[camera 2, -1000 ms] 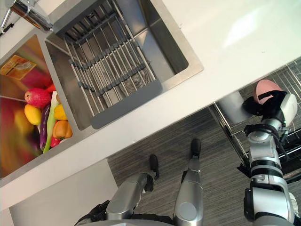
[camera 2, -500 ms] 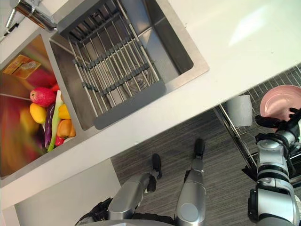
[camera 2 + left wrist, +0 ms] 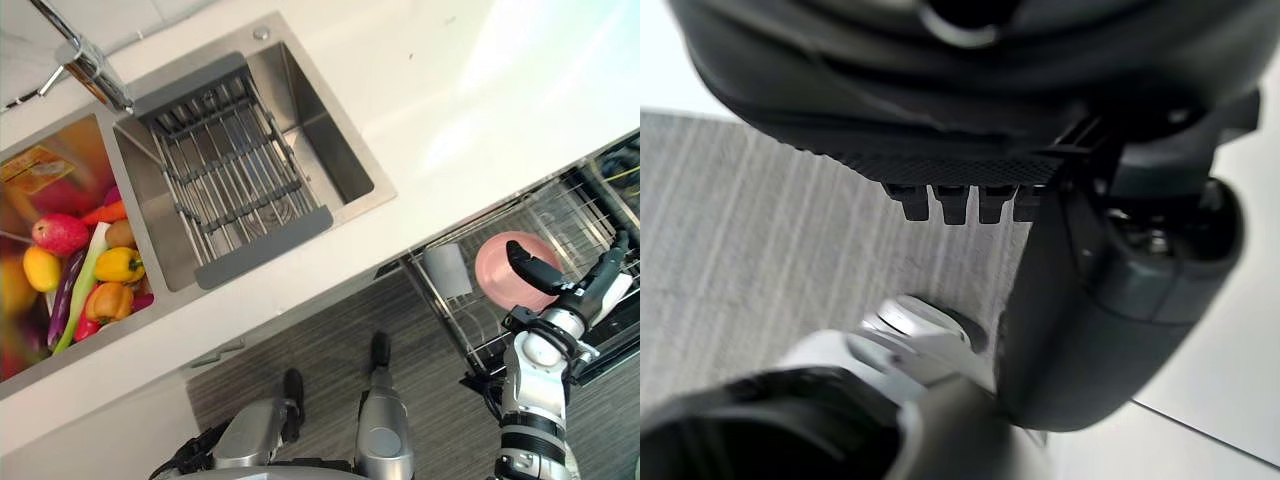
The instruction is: Walk over to the sink, pick up the cup, carry it to the dishwasher, place the cup inside the dishwasher, then close the dishwasher door
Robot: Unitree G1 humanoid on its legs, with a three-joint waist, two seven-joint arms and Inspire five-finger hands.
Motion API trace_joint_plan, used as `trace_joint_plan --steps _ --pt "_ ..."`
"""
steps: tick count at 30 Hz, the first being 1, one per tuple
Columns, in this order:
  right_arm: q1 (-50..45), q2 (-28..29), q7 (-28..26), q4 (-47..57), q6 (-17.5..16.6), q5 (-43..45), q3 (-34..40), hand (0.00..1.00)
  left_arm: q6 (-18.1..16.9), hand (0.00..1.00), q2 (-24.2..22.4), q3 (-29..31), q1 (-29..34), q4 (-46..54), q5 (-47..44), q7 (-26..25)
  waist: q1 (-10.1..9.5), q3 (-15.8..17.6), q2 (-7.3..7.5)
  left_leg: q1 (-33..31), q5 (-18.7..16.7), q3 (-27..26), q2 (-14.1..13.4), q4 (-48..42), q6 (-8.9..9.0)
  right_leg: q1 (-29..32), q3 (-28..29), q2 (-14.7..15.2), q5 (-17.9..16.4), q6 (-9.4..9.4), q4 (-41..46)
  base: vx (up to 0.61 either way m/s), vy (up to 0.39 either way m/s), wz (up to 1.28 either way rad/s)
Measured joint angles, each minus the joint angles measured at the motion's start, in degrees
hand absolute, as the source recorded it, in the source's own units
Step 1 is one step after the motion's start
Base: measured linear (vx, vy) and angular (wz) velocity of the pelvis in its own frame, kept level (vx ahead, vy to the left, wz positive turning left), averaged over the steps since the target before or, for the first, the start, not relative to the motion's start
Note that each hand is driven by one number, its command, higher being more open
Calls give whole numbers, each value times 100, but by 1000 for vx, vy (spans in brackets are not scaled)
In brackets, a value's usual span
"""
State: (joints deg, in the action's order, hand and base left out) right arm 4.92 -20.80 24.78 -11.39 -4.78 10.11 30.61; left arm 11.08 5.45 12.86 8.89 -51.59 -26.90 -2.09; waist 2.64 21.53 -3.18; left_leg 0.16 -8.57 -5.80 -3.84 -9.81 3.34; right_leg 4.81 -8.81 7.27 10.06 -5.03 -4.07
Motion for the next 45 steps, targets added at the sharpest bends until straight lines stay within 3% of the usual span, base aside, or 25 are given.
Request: trace_joint_plan --steps 4,10,13,17,20,21,26,32,40,45 --pt "-58 -69 -69 -58 -6 475 723 100 47 100 -19 271 38 -5 0 10 2 -315 73 231 -68 -106 -112 30 48 -202 48 -87 -44 34 -74 21 -13 -10" --pt "-417 -90 -587 -1321 -241 2798 1971 100 94 100 -128 488 155 -125 -9 7 136 -787 147 359 -83 -121 -170 132 56 -331 -16 -127 -138 56 -83 -18 -8 3" --pt "-683 257 -983 -1946 -304 3711 2299 100 95 100 -184 586 158 -270 -20 -24 143 -916 121 403 -76 -105 -184 184 66 -393 -78 -127 -175 92 -104 -39 -3 6" --pt "-802 1016 -1212 -2338 -366 4067 2257 100 50 100 -205 601 160 -380 -19 -53 135 -1001 72 403 16 -16 -177 326 132 -402 -223 -106 -185 90 -105 -55 -22 17" --pt "-891 1556 -1367 -2505 -397 4299 1785 100 -26 100 -266 615 158 -454 -23 -60 50 -1062 -13 399 198 95 -186 568 193 -421 -469 -73 -205 117 -105 -35 -48 42" --pt "-974 1667 -1435 -2519 -567 4364 1673 100 -39 100 -343 735 158 -457 -24 -64 -16 -1080 -43 388 281 106 -198 659 216 -435 -586 -47 -218 110 -105 -20 -45 57" --pt "-1062 1592 -1609 -2659 -920 4648 1203 100 -138 100 -410 858 303 -510 -78 -60 -123 -1097 -70 383 512 197 -225 872 257 -579 -1000 39 -257 73 -108 -22 -25 43" --pt "-928 1540 -1981 -2769 -1023 4837 703 100 -231 100 -441 796 345 -520 -110 -8 -310 -1141 -150 202 724 598 -183 1000 285 -582 -1405 67 -271 69 -108 -16 -17 34" --pt "-476 1212 -2548 -2778 -556 5156 592 100 -327 100 -564 699 611 -735 5 135 -406 -1238 -482 14 942 1105 -175 1069 378 -709 -1979 83 -336 64 -107 -27 -19 36" --pt "-281 930 -2690 -2828 -391 5283 447 100 -375 100 -621 699 700 -754 245 274 -494 -1227 -656 -263 1245 743 -329 1086 458 -782 -2503 107 -350 69 -81 -89 -18 51"
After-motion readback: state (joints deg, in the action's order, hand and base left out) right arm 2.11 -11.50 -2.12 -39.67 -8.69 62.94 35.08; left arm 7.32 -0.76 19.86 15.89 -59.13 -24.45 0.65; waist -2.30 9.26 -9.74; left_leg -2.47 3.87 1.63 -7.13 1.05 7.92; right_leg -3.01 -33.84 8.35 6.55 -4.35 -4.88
